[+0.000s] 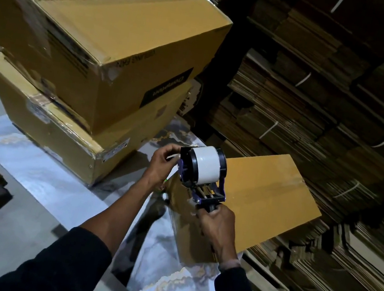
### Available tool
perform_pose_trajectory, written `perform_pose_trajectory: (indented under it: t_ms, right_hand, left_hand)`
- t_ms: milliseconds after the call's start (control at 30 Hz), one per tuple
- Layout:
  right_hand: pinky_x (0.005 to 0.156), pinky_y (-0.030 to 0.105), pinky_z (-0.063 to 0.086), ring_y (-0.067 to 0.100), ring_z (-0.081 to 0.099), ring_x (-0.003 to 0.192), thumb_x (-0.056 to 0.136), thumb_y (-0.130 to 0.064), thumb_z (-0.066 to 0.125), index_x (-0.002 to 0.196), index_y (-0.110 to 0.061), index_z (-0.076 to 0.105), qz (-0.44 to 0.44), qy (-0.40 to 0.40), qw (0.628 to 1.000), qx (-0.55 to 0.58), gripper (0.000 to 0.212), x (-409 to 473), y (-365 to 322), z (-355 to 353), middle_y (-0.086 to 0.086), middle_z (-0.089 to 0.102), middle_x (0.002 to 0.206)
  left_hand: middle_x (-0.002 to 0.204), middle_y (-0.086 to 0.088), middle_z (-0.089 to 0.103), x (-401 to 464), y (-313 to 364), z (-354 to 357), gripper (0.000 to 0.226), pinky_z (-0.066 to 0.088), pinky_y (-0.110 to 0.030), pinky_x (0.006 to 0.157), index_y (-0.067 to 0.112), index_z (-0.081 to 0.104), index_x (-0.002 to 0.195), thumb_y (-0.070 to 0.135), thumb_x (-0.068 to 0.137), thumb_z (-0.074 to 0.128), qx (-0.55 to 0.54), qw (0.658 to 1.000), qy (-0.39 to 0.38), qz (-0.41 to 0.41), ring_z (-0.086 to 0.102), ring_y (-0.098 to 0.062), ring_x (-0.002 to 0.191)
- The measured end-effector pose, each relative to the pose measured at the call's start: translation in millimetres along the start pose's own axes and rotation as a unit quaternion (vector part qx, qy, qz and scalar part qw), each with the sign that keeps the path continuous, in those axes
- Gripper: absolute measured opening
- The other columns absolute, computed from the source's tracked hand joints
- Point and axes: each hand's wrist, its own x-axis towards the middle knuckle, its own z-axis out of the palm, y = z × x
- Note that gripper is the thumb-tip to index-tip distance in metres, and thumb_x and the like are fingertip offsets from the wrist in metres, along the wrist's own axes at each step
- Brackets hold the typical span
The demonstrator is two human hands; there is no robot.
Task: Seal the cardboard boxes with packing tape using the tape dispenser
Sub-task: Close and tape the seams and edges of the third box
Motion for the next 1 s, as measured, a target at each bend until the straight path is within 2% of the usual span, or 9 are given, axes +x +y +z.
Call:
perform_pose_trajectory:
  t_ms: [67, 167, 233, 333, 467, 600, 767, 867, 1000]
  right_hand:
    - [0.049, 0.028, 0.034, 0.016, 0.042, 0.046, 0.082, -0.028, 0.072, 0.063, 0.002, 0.059, -0.007, 0.0, 1.0, -0.009, 0.038, 0.3, -0.5, -0.2, 0.008, 0.054, 0.049]
    - [0.047, 0.028, 0.03, 0.017, 0.036, 0.044, 0.083, -0.026, 0.073, 0.054, -0.013, 0.049, -0.013, 0.002, 0.999, -0.031, 0.039, -0.4, -3.4, -1.7, -0.003, 0.044, 0.044]
    - [0.047, 0.028, 0.03, 0.017, 0.035, 0.044, 0.083, -0.024, 0.071, 0.053, -0.018, 0.045, -0.015, 0.004, 0.999, -0.032, 0.041, -2.2, -5.5, -3.0, -0.004, 0.042, 0.044]
    - [0.045, 0.026, 0.03, 0.015, 0.033, 0.042, 0.083, -0.018, 0.069, 0.052, -0.019, 0.041, -0.016, 0.006, 1.0, -0.026, 0.042, -5.0, -8.6, -5.1, -0.005, 0.04, 0.042]
    - [0.04, 0.02, 0.029, 0.008, 0.032, 0.037, 0.086, -0.016, 0.07, 0.052, -0.019, 0.043, -0.014, 0.002, 1.0, -0.026, 0.044, -4.1, -9.1, -5.1, -0.008, 0.042, 0.039]
    - [0.038, 0.016, 0.026, 0.008, 0.032, 0.034, 0.087, -0.019, 0.072, 0.055, -0.016, 0.046, -0.017, -0.003, 0.999, -0.034, 0.041, -1.2, -7.5, -4.5, -0.009, 0.04, 0.037]
    - [0.038, 0.015, 0.024, 0.008, 0.031, 0.034, 0.088, -0.018, 0.071, 0.057, -0.015, 0.043, -0.015, -0.008, 0.999, -0.033, 0.042, -2.6, -8.3, -5.1, -0.01, 0.038, 0.036]
    - [0.037, 0.014, 0.026, 0.007, 0.035, 0.033, 0.09, -0.01, 0.068, 0.056, -0.016, 0.04, -0.016, -0.009, 0.999, -0.029, 0.044, -7.7, -12.6, -7.5, -0.012, 0.038, 0.034]
    - [0.037, 0.014, 0.026, 0.007, 0.035, 0.034, 0.089, -0.011, 0.069, 0.052, -0.018, 0.038, -0.027, 0.0, 0.999, -0.023, 0.049, -9.9, -15.8, -8.9, -0.011, 0.039, 0.034]
  left_hand:
    - [0.111, -0.019, 0.074, -0.4, 2.1, -4.5, 0.02, 0.051, -0.045, 0.097, 0.0, 0.071, 0.109, -0.007, 0.095, 0.058, -0.045, 0.998, -0.024, -0.029, 0.066, -0.022, 0.101]
    - [0.108, -0.004, 0.075, -6.2, 12.5, -10.4, 0.023, 0.048, -0.039, 0.097, 0.007, 0.07, 0.107, 0.001, 0.101, 0.049, -0.123, 0.989, -0.02, -0.084, 0.068, -0.012, 0.099]
    - [0.11, 0.002, 0.075, -10.1, 18.1, -12.8, 0.02, 0.047, -0.036, 0.096, 0.014, 0.071, 0.106, 0.005, 0.102, 0.053, -0.149, 0.985, -0.027, -0.08, 0.068, -0.008, 0.101]
    - [0.111, 0.001, 0.074, -13.5, 15.8, -16.9, 0.021, 0.049, -0.033, 0.094, 0.017, 0.073, 0.108, 0.002, 0.098, 0.063, -0.143, 0.986, -0.068, -0.041, 0.065, -0.015, 0.103]
    - [0.114, -0.009, 0.072, -11.8, 9.2, -15.5, 0.021, 0.053, -0.036, 0.09, 0.025, 0.077, 0.103, 0.01, 0.089, 0.073, -0.103, 0.989, -0.099, -0.031, 0.064, -0.021, 0.104]
    - [0.098, -0.004, 0.075, -7.4, 3.8, -10.4, 0.024, 0.057, -0.035, 0.082, 0.011, 0.073, 0.1, -0.01, 0.088, 0.071, -0.093, 0.993, -0.063, -0.041, 0.068, -0.015, 0.09]
    - [0.088, 0.006, 0.075, -2.2, -3.1, -6.0, 0.029, 0.055, -0.035, 0.085, 0.013, 0.071, 0.093, -0.015, 0.085, 0.071, -0.069, 0.996, -0.028, -0.046, 0.066, -0.013, 0.087]
    - [0.092, -0.002, 0.072, -2.6, -3.6, -0.7, 0.024, 0.055, -0.042, 0.09, 0.011, 0.071, 0.094, -0.011, 0.085, 0.072, -0.067, 0.997, -0.008, -0.048, 0.064, -0.02, 0.092]
    - [0.096, -0.011, 0.068, 0.3, -7.2, 2.2, 0.02, 0.054, -0.048, 0.093, 0.0, 0.069, 0.1, -0.009, 0.084, 0.075, -0.043, 0.998, -0.009, -0.044, 0.061, -0.021, 0.091]
